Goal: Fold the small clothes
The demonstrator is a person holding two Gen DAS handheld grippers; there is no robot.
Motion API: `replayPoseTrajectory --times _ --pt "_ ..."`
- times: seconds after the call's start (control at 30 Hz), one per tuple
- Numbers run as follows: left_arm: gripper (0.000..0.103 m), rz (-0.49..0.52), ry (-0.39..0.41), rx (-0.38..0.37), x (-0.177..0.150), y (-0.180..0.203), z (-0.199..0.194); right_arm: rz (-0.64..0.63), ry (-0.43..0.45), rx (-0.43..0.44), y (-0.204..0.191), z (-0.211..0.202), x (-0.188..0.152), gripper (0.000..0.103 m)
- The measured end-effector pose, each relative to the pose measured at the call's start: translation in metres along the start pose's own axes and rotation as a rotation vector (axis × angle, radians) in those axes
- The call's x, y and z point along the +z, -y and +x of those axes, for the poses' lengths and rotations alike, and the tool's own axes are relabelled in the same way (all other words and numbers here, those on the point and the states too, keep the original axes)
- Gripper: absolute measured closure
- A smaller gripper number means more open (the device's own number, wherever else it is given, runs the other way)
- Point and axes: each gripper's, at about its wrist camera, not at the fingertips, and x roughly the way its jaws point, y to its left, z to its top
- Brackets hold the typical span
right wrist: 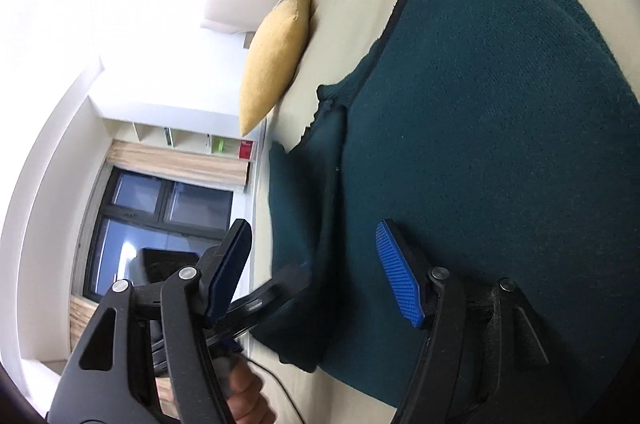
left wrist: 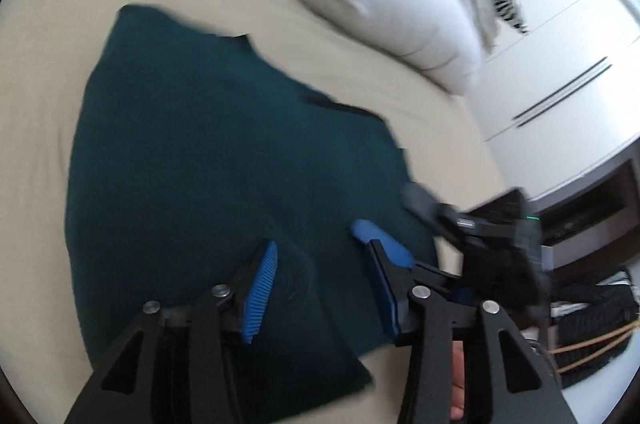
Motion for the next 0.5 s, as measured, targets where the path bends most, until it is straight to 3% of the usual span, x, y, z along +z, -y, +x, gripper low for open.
replayPoseTrajectory --times 0.07,0.17,0.27,0.5 --pt "0.045 0.007 0.036 -0.038 -0.002 0.003 -0.022 0.001 -0.004 -0.008 0.001 0.001 0.001 0.040" --pt "0.045 0.010 0.103 -0.055 -0.007 -0.007 -0.053 -0.003 -0.010 -0.057 -0.003 0.004 0.003 0.039" --pt "0.045 0.011 0.145 0.008 -0.018 -0.026 -0.069 -0.016 -0.043 -0.121 -0.011 0.014 0.003 0.039" --pt "0.045 0.046 0.145 0.177 -0.042 -0.055 -0.072 -0.065 -0.172 -0.273 -0.044 0.064 -0.008 0.038"
